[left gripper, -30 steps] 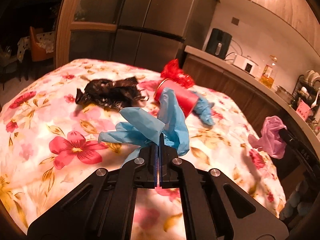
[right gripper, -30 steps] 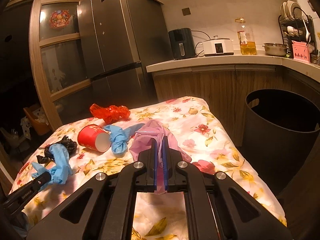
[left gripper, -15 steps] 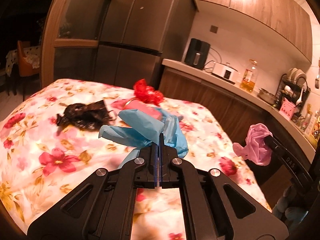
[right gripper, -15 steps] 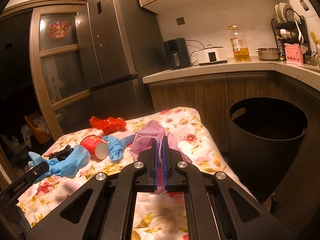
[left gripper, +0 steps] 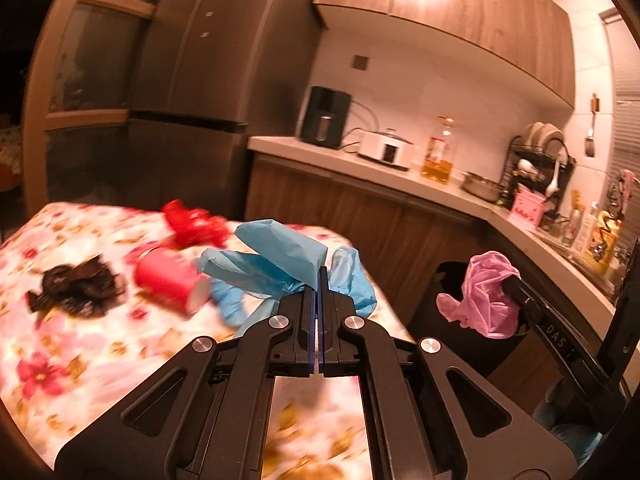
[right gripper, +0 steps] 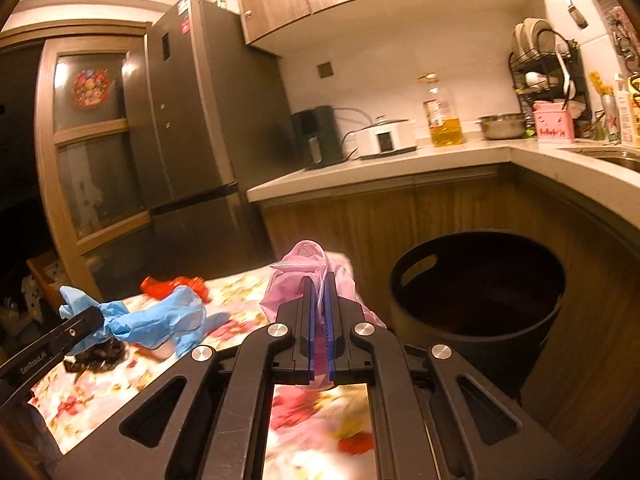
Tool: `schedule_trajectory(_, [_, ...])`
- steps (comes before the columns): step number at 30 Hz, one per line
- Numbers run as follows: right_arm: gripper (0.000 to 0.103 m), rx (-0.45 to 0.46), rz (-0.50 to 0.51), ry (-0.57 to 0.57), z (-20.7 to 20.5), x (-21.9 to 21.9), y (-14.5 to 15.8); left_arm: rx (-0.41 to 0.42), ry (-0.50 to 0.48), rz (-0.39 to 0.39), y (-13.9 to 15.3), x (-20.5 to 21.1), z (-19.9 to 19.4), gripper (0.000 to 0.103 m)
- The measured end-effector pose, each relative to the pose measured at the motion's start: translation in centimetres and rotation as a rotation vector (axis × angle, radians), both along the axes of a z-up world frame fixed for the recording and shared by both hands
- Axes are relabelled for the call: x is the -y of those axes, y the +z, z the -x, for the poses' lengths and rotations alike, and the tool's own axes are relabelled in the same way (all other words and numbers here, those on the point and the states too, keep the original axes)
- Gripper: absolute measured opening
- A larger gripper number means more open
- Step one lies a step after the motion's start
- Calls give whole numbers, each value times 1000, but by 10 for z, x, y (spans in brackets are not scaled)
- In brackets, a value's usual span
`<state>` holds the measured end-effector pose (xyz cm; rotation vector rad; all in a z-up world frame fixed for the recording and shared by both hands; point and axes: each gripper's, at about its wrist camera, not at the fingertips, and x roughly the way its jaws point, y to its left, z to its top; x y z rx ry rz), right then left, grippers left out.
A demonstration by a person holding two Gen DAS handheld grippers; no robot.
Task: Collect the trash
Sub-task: 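Lift the blue and purple gloves and carry them over the black bin, then open both tools to drop the two gloves into the bin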
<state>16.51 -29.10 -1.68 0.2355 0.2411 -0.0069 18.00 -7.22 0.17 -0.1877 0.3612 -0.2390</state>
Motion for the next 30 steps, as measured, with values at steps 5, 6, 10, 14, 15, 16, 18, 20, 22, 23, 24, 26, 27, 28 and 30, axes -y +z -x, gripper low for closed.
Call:
schedule_trajectory(5, [5,31,1,-68,-4,30,12,28,-73,3,10,37,-17,0])
schedule_trajectory(6, [5,34,1,-79,-5,35,13,34,-91,7,13,44,-20,0])
schedule_trajectory(10, [5,54,-1,-138,-7,58,23,61,-155,10,24,78,-31,0])
schedule_trajectory(14, [5,68,0,-190,-9,77,28,67,-208,13,29,110,-42,0])
schedule_trajectory(15, [5,69,2,-200,-10,81,29,68,-218,11,29,116,-45,0])
schedule_trajectory(16, [5,70,5,-208,-11,85,30,69,-226,9,29,121,-47,0])
schedule_trajectory(18, [5,69,10,-224,-12,92,30,67,-245,4,29,135,-52,0])
schedule_trajectory(20, [5,67,10,-233,-13,98,30,62,-262,0,27,146,-57,0])
schedule_trajectory(22, [5,65,10,-242,-15,103,30,58,-273,-6,26,155,-61,0])
schedule_trajectory(23, [5,64,11,-247,-15,106,30,55,-280,-8,25,160,-64,0])
schedule_trajectory(24, [5,64,11,-250,-15,107,29,54,-284,-11,25,164,-65,0])
schedule_trajectory(26, [5,65,12,-256,-16,111,29,53,-294,-23,23,173,-68,0])
schedule_trajectory(27, [5,64,13,-259,-16,113,30,52,-298,-26,23,177,-69,0])
schedule_trajectory(28, [5,64,11,-261,-17,115,30,50,-301,-30,22,181,-70,0])
schedule_trajectory(30, [5,63,11,-264,-18,118,30,46,-311,-35,21,187,-72,0])
